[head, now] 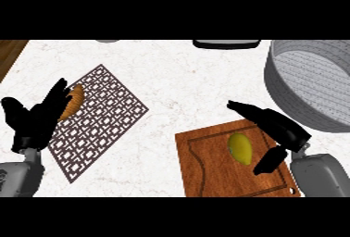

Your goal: Pick the lemon from the cutting board and place it in the basket

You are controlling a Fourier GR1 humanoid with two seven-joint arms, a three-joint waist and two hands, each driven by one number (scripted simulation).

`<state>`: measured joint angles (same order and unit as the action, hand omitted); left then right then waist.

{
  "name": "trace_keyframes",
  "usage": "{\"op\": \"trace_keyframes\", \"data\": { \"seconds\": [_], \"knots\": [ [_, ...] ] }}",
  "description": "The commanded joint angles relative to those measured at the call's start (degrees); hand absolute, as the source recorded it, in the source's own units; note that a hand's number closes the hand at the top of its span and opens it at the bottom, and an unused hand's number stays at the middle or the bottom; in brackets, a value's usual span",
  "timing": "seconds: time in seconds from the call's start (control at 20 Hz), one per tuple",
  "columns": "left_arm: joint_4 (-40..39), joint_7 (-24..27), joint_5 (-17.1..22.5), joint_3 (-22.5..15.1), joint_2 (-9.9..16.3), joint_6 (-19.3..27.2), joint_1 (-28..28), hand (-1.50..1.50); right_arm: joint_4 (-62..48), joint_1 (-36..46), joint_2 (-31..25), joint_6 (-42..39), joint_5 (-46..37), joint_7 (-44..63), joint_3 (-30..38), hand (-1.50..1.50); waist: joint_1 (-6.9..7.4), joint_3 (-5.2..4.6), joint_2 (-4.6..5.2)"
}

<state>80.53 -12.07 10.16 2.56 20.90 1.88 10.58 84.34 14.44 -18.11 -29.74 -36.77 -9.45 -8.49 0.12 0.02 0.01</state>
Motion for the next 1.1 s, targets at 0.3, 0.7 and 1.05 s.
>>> {"op": "trace_keyframes", "data": {
  "seconds": [0.3,0.7,1.05],
  "knots": [
    [-0.4,-2.0,-2.1,2.8,-1.7,-2.6,1.3,0.00,-7.7,2.6,-1.1,-2.6,-0.4,-9.5,3.9,-1.50,0.00,-0.01,0.03],
    [-1.4,-0.8,-4.3,4.7,-3.1,-2.8,1.6,0.00,0.6,-5.3,0.9,-0.2,-5.5,-8.5,0.7,-1.50,-0.16,-0.02,-0.03],
    [-1.1,2.8,-6.5,3.9,-5.0,-4.0,-1.8,0.00,-3.4,-1.9,3.9,2.4,-10.5,-6.0,-0.4,-1.50,0.00,-0.02,-0.03]
  ]
}}
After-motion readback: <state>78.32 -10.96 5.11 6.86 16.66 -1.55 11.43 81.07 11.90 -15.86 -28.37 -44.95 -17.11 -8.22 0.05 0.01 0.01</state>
